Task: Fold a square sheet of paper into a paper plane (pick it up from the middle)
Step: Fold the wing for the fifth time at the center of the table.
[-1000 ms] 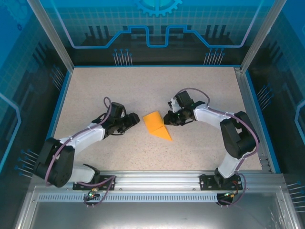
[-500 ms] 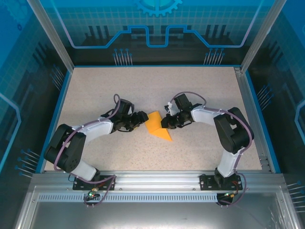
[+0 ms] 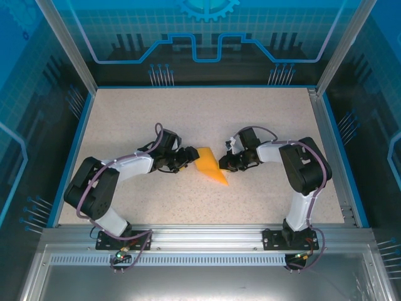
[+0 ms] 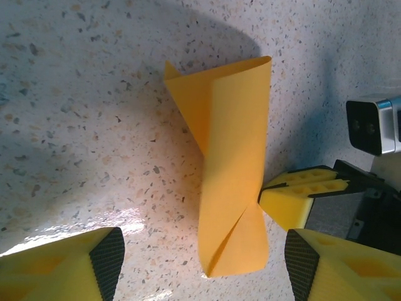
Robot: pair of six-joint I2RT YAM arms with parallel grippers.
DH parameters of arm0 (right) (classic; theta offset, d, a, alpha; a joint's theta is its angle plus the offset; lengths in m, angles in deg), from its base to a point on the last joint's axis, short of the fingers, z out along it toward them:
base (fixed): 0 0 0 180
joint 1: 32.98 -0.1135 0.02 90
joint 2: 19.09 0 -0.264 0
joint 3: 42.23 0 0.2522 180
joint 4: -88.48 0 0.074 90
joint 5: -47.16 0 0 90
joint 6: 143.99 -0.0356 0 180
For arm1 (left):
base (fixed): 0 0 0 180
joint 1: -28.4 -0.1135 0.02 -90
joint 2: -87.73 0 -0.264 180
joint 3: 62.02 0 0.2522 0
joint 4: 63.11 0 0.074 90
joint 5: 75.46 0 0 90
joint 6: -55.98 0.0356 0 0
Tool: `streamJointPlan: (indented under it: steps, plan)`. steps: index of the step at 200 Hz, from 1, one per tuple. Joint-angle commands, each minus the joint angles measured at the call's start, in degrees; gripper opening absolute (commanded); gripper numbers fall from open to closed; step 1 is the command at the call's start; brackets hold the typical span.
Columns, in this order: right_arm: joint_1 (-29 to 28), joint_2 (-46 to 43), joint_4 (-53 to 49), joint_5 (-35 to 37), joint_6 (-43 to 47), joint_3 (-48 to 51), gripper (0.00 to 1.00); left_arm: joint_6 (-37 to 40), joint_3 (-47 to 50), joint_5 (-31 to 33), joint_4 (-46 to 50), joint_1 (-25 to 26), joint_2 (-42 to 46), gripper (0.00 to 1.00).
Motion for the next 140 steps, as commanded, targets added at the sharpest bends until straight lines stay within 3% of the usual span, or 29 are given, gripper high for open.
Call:
streamJointPlan:
  steps: [1,84,140]
  plan:
    - [0.2,2.2,1.4,0.0,-1.0,0.8,0.12,0.5,-1.9,-2.3,0.7,0.4,-1.6,0.71]
    - [0.2,3.8,1.1,1.0,-1.7,0.9,0.11,-1.1,-4.1,-5.5,-2.9,1.3,-5.9,0.69]
    - [0.2,3.8,1.1,1.4,-2.1,1.1,0.12,-1.6,-6.9,-6.6,-3.7,2.3,-9.6,0.57]
